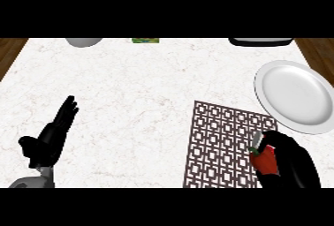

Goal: Pick the bell pepper from the placemat and place it in the plate

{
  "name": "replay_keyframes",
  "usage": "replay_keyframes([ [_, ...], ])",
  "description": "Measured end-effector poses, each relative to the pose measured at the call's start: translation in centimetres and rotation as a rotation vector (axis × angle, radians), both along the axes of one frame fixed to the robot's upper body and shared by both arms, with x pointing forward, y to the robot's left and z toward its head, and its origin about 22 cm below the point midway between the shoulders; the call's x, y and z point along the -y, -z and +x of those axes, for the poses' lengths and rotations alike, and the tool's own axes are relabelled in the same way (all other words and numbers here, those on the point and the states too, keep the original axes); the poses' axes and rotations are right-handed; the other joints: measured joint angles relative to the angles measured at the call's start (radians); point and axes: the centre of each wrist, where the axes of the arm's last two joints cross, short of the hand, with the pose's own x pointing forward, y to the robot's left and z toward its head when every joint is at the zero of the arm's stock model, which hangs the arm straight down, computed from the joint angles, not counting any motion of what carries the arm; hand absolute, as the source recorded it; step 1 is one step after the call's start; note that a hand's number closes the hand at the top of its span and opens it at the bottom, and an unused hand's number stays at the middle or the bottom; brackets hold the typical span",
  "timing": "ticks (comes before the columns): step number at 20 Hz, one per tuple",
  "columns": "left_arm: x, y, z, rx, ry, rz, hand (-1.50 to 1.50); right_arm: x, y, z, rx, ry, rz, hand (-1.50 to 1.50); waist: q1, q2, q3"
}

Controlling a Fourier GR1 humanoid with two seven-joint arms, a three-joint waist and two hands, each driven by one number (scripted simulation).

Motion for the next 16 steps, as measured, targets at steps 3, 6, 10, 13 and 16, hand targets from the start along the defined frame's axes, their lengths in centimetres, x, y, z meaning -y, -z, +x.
replay_keyframes([
  [3,-0.2,0.2,-0.3,-0.003,-0.014,-0.005,0.0,5.6,-1.1,0.3,0.026,0.036,-0.044,1.5,-0.019,0.004,0.007],
  [6,-0.4,0.2,-0.5,0.001,-0.026,-0.006,0.0,10.8,-2.9,0.5,0.054,0.051,-0.049,1.5,-0.027,0.006,0.012],
  [10,-0.4,0.3,-0.6,-0.004,-0.031,-0.011,0.0,17.3,-6.0,0.2,0.108,0.029,-0.034,1.5,-0.037,0.005,0.014],
  [13,-0.5,0.4,-0.7,-0.004,-0.032,-0.008,0.0,22.0,-8.7,-0.5,0.175,0.006,-0.007,1.5,-0.034,0.005,0.014],
  [16,-0.1,0.3,-0.5,0.0,-0.02,-0.012,0.0,26.2,-11.3,-1.5,0.272,-0.015,0.03,1.5,-0.022,0.006,0.013],
])
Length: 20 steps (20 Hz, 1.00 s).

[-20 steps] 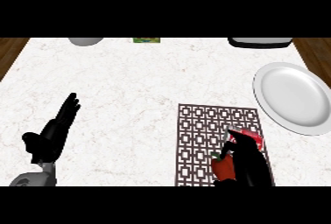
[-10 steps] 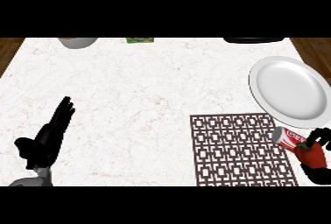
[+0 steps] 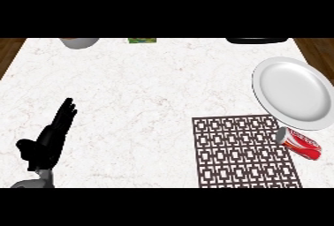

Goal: Pick the bell pepper from the placemat and place it in the plate

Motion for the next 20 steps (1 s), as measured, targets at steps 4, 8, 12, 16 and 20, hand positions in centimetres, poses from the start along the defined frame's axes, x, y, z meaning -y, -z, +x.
replay_keyframes([
  [4,0.2,-0.3,0.6,0.001,0.021,0.006,0.0,4.8,-2.6,-1.7,0.129,-0.026,0.03,1.5,0.022,0.005,-0.002],
  [8,0.2,-0.1,0.9,0.008,0.045,0.005,0.0,8.2,-4.1,-2.6,0.19,-0.058,0.071,1.5,0.045,0.008,-0.004],
  [12,0.4,-0.3,1.0,0.008,0.056,0.008,0.0,9.2,-4.5,-1.2,0.205,-0.09,0.091,1.5,0.057,0.009,-0.006],
  [16,1.2,-0.7,1.9,0.007,0.063,0.01,0.0,8.5,-4.8,1.8,0.194,-0.126,0.105,1.5,0.061,0.009,-0.007],
  [20,1.4,-0.5,2.1,0.011,0.06,0.013,0.0,6.7,-4.1,5.1,0.149,-0.179,0.13,1.5,0.06,0.008,-0.008],
])
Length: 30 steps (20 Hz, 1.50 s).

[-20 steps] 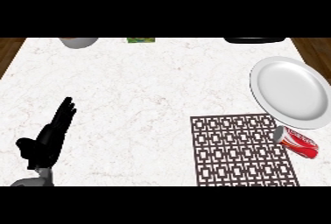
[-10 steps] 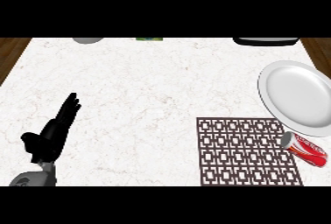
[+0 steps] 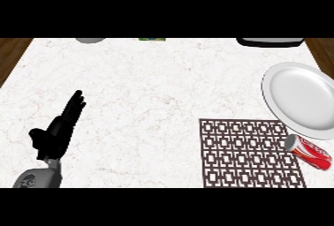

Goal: Pick the bell pepper from the placemat and place it in the plate

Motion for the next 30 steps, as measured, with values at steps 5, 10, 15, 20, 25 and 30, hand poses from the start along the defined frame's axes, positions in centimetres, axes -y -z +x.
replay_keyframes([
  [5,0.3,-0.1,-0.4,0.001,-0.002,-0.005,0.0,-2.9,1.2,4.2,-0.03,-0.054,0.031,1.5,-0.001,-0.001,0.0],
  [10,-0.5,-0.2,-0.8,-0.004,-0.001,0.0,0.0,-6.6,3.1,7.9,-0.053,-0.083,0.036,1.5,-0.003,-0.001,0.0],
  [15,-0.2,0.5,-1.1,0.002,-0.004,0.001,0.0,-9.8,5.4,10.8,-0.078,-0.083,0.074,1.5,-0.001,0.0,0.0],
  [20,-0.3,0.4,-0.7,0.0,-0.006,0.0,0.0,-12.0,8.0,12.0,-0.085,-0.001,0.209,-1.5,-0.005,0.0,0.0],
  [25,-0.2,0.2,-0.3,0.001,-0.003,0.007,0.0,-13.8,8.8,13.4,-0.141,0.058,0.268,-1.5,-0.002,0.001,0.0],
  [30,-0.7,-0.2,-0.1,0.006,0.0,0.006,0.0,-13.0,8.5,13.3,-0.088,0.08,0.416,-1.5,-0.001,0.003,0.001],
])
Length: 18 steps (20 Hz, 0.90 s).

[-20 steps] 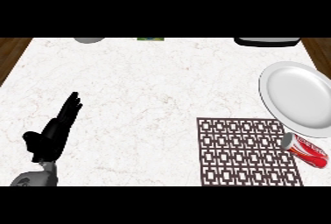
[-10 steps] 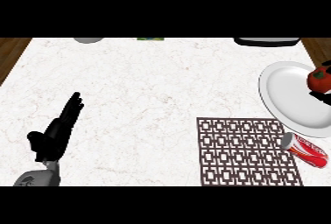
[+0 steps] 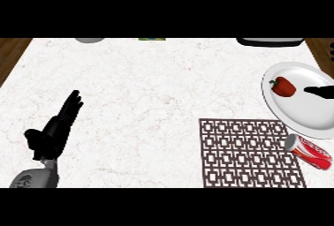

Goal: Pick the bell pepper from the placemat and place it in the plate

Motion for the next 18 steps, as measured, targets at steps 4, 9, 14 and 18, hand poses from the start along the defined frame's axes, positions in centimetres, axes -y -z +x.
replay_keyframes([
  [4,0.6,-0.1,0.0,0.002,0.004,-0.005,0.0,2.2,-0.6,-1.3,0.083,0.05,0.165,-1.5,0.001,0.002,0.001],
  [9,0.5,0.2,-0.3,0.003,0.002,-0.007,0.0,6.1,-0.6,-4.6,0.138,0.069,0.353,-1.5,0.003,0.006,0.002],
  [14,0.2,0.3,-0.2,0.006,0.007,-0.009,0.0,10.3,-0.8,-9.4,0.176,0.057,0.421,-1.5,0.004,0.01,0.004],
  [18,0.3,0.5,-0.2,0.01,0.011,-0.012,0.0,12.1,-0.9,-12.2,0.179,0.06,0.407,-1.5,0.009,0.013,0.007],
])
